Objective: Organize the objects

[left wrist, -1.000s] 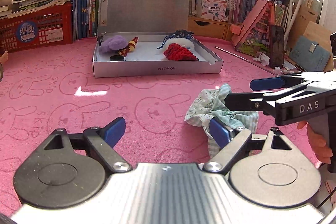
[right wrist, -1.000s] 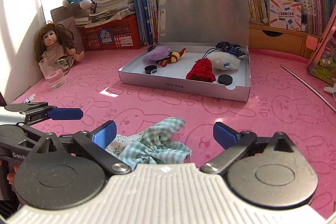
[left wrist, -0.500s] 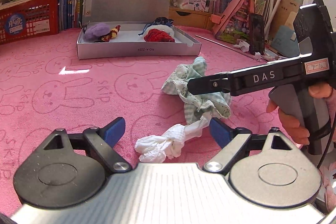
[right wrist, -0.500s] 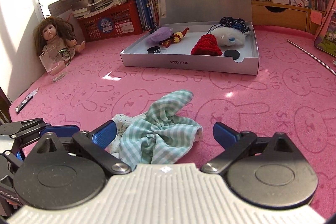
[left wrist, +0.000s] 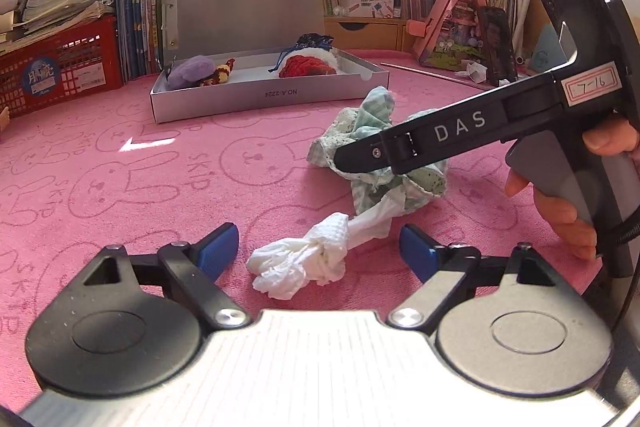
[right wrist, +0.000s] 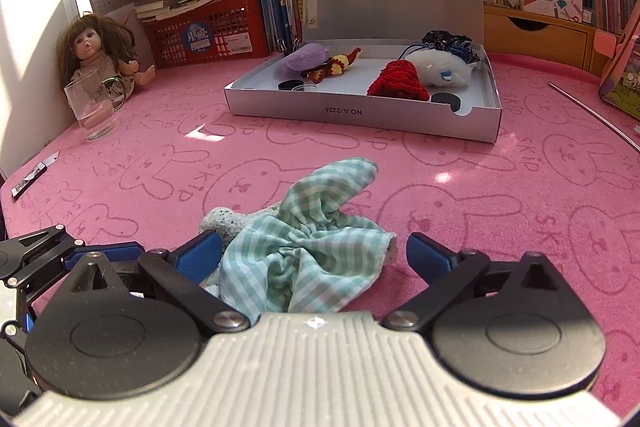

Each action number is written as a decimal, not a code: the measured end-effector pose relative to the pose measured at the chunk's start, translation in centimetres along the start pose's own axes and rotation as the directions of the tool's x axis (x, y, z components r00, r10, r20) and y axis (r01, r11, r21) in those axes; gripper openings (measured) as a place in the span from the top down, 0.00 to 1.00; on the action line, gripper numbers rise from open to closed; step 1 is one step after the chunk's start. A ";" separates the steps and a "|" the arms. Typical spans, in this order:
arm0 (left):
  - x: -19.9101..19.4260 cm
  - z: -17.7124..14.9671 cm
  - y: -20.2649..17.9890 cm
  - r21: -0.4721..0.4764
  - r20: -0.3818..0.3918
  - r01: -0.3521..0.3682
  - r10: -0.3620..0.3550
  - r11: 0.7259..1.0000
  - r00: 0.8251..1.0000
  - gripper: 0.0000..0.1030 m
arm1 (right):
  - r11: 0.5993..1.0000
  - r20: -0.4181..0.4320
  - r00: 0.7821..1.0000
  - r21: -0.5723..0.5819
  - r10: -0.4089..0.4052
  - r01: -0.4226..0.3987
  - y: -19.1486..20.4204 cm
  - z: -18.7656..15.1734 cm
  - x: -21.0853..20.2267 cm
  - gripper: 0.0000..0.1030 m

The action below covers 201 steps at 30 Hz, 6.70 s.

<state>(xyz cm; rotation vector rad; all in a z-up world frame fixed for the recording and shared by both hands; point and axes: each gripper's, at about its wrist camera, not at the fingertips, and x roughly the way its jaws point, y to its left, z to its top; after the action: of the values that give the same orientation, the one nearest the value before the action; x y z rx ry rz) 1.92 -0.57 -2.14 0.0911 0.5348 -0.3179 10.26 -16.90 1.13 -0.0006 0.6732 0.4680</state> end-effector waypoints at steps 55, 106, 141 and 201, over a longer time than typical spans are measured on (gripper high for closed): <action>2.0 6.0 2.8 -0.143 -0.049 -0.076 0.069 0.987 0.996 0.62 | 0.994 0.096 0.989 0.005 -0.112 0.112 -0.9 2.4 -1.8 0.59; 20.4 17.9 14.0 -0.207 -0.035 -0.216 0.214 0.954 0.976 0.61 | 0.993 0.024 0.994 0.063 -0.106 0.104 -4.4 15.1 13.6 0.58; 24.5 18.0 16.6 -0.216 -0.060 -0.230 0.222 0.949 0.973 0.61 | 0.990 0.018 0.997 0.117 -0.078 0.075 -5.9 17.0 18.4 0.57; 8.1 10.5 8.1 -0.246 -0.041 -0.244 0.242 0.938 0.969 0.02 | 0.973 0.103 0.969 0.085 -0.224 0.216 -2.5 5.8 1.8 0.01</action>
<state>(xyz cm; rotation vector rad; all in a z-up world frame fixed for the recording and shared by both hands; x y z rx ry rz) 16.21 3.15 2.67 -0.0856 0.5637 -0.0064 16.05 -17.49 4.24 0.0202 0.5714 0.2272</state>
